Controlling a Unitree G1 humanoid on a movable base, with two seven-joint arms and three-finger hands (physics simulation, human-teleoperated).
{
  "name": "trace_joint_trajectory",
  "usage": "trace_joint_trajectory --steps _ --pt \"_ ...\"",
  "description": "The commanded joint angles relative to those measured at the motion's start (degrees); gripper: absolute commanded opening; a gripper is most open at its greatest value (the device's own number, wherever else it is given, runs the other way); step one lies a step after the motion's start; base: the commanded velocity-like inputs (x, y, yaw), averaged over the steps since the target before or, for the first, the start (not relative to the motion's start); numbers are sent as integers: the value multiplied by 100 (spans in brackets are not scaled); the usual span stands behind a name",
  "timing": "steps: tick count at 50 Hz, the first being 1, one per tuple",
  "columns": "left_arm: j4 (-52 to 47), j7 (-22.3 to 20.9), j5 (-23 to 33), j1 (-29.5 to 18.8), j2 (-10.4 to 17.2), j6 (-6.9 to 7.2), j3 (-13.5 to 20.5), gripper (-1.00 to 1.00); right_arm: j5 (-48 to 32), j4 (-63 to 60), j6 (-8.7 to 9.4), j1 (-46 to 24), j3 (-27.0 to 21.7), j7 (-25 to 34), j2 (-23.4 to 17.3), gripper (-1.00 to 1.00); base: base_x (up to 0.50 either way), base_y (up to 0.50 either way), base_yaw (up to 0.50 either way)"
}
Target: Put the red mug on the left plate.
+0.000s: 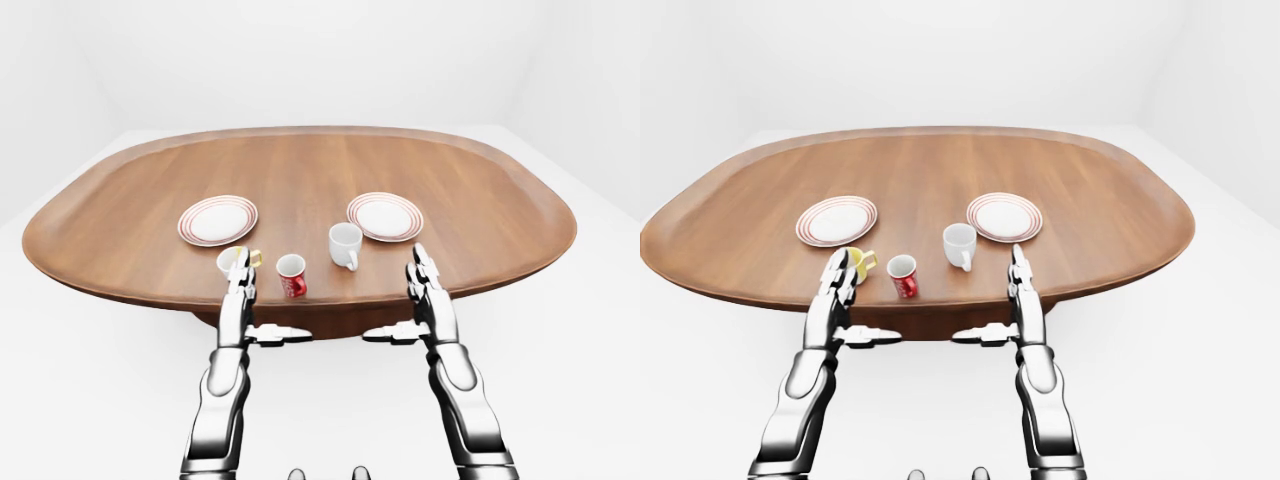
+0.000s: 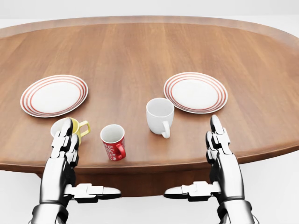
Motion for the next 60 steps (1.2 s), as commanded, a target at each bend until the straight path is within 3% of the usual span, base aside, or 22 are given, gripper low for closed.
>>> trace_joint_trajectory --steps 1,4,7,12,14,15,19,20,21,23,24,28,33,38,40,49,54,60 --pt "-690 -102 220 261 15 183 -69 100 -36 -1119 171 571 36 279 -22 100 0 0 0" --pt "-645 -95 364 238 12 143 -136 100 -61 -1143 180 576 44 293 -14 100 0 0 0" --pt "-606 -78 499 182 2 210 -196 100 -79 -1057 166 516 26 291 -17 100 0 0 0" --pt "-515 -84 546 124 -5 195 -203 100 -80 -1013 196 497 -48 271 -28 100 0 0 0" --pt "-644 -60 605 189 -13 263 -233 100 -77 -1248 246 641 -59 293 -34 100 0 0 0" --pt "-956 -50 661 333 -29 388 -293 100 -94 -1571 299 818 -28 394 -69 100 0 0 0" --pt "-2474 59 896 1203 -40 393 -647 100 -7 -3186 326 1858 -3 724 -56 100 0 0 0" --pt "-2791 130 961 1405 -17 366 -738 100 9 -3558 288 2142 -22 780 -34 100 0 0 0" --pt "-3433 331 1227 1859 23 276 -929 100 123 -4297 -15 2860 -84 912 12 100 0 0 0" --pt "-3876 653 1438 2230 103 274 -1061 100 380 -4800 -498 3588 -225 1197 153 100 0 0 0" --pt "-4007 736 1430 2359 165 215 -1107 100 502 -4939 -610 3854 -302 1350 242 100 0 0 0" --pt "-4287 959 1257 2697 342 -71 -1111 100 1574 -5272 -610 4866 -642 2381 590 100 0 0 0" --pt "-4087 1001 1188 2569 357 -108 -1053 100 2549 -5307 -610 4406 -1386 2875 1044 100 0 0 0" --pt "-3982 973 1174 2474 333 -70 -1019 100 2161 -5271 62 3803 -1817 3224 1560 100 0 0 0" --pt "-3976 977 1183 2496 328 -93 -1021 100 1925 -5249 197 3658 -1852 3259 1693 100 0 0 0" --pt "-3899 994 1158 2512 313 -201 -993 100 1704 -5214 286 3514 -1902 3425 1914 100 0 0 0" --pt "-3902 996 1171 2510 313 -189 -1002 100 1359 -5187 222 3502 -1693 3302 1880 100 0 0 0" --pt "-3799 994 1221 2391 289 -86 -1001 100 942 -5023 347 3318 -1512 2756 1620 100 0 0 0"
